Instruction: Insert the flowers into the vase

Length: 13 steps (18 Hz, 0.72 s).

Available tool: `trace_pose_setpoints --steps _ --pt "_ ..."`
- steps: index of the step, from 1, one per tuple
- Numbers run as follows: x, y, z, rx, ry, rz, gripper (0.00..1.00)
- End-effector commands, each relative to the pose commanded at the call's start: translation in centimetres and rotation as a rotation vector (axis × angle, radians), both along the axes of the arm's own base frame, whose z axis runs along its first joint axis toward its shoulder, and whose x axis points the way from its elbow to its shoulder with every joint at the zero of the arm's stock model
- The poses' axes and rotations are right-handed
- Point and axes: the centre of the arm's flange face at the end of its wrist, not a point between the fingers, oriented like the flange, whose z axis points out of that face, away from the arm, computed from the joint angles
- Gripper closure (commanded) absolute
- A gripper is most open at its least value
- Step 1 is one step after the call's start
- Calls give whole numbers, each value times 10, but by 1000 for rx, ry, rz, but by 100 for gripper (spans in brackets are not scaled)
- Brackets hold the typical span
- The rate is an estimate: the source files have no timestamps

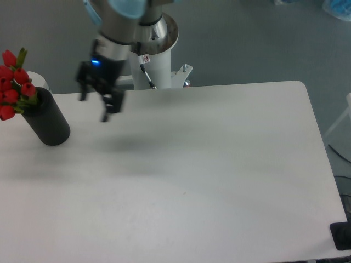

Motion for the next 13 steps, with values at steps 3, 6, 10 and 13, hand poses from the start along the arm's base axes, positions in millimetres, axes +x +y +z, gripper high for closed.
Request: trace_pose_setpoints --steps 3,6,10,13 --pt "-51 -26 28 3 58 43 0" --pt "-88 -59 34 -17 117 59 0" --pt "-124 -99 50 -85 189 2 0" --pt "-139 -112 69 -201 223 -77 0"
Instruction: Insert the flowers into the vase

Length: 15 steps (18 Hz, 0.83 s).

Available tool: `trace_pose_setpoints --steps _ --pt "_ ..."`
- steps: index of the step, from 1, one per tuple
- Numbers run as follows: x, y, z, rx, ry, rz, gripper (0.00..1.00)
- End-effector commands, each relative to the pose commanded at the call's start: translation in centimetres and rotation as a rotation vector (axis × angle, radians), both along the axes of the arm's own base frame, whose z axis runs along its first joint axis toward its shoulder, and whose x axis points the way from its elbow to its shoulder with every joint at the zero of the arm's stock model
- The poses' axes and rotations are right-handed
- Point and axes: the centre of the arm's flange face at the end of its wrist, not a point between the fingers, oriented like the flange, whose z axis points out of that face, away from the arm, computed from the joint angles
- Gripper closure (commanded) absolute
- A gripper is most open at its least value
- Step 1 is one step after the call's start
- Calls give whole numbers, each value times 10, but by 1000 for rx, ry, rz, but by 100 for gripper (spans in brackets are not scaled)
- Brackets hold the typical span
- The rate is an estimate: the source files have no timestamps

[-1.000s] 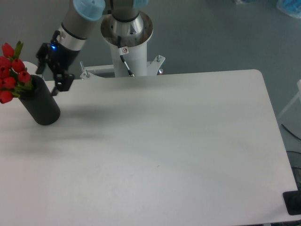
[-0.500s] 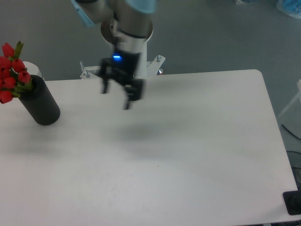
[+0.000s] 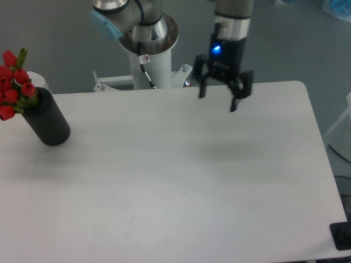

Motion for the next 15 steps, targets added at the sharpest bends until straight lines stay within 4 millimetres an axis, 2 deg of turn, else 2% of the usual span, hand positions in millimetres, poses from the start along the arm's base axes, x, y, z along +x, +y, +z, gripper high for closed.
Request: trace_pose_setpoints --steps 3,6,15 --pt "-20 -13 6 -192 31 -70 0" --pt "-34 -11 13 -213 -12 -91 0" --pt "-39 -8 24 -207 0 -94 0"
